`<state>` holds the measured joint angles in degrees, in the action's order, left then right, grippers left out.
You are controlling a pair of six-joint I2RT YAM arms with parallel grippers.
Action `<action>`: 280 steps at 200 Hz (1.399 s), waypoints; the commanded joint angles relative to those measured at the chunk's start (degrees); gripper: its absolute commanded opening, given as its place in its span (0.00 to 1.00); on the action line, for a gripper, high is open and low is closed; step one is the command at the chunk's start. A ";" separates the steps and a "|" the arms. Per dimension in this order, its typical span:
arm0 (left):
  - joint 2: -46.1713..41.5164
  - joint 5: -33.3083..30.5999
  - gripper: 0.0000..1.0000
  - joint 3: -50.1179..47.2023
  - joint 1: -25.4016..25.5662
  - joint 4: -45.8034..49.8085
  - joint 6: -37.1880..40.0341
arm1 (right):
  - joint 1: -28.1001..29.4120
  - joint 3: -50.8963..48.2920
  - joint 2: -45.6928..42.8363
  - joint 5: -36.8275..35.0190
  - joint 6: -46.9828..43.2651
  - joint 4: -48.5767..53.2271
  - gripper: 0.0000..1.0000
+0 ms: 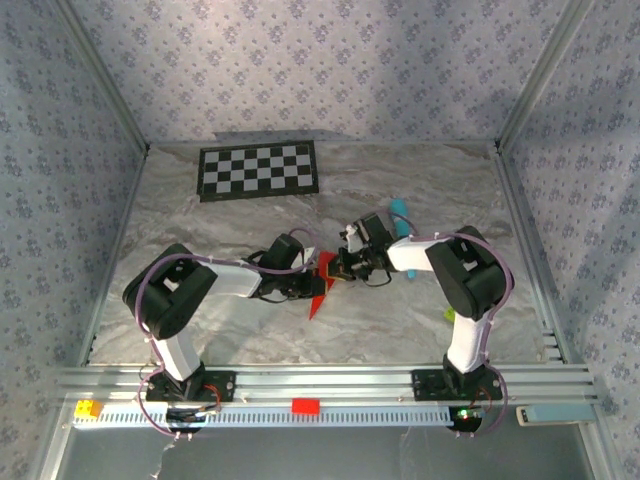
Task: Fold a paper plane with a square sheet of paper (pick it up from the middle)
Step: Fold the wing for the fifth time at the center of the table.
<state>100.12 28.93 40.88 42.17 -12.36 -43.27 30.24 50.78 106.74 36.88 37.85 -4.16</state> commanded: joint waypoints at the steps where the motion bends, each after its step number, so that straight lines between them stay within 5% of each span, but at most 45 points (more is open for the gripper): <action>1: 2.10 -1.68 0.00 -3.79 0.74 10.46 1.27 | -3.60 0.36 2.22 -5.29 -1.37 -0.21 0.04; 127: 2.20 -1.50 0.00 -3.97 0.79 9.97 0.97 | -10.76 5.48 1.99 -8.27 -3.75 3.81 0.06; 183: 2.08 -1.51 0.00 -3.98 0.76 9.11 0.43 | -8.71 1.68 -6.86 -2.51 -2.61 -0.36 0.10; 230: 1.86 -1.41 0.00 -3.54 0.72 9.16 0.35 | -3.22 -0.22 -3.71 -1.16 -2.28 -1.29 0.07; 280: -1.11 -0.58 0.00 -1.46 0.72 10.60 -0.15 | -3.93 -1.11 1.16 -5.76 -2.29 0.97 0.00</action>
<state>99.50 29.32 40.36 42.19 -12.38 -43.44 27.24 50.52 106.08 34.06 35.64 -5.34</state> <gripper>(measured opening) 0.043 0.052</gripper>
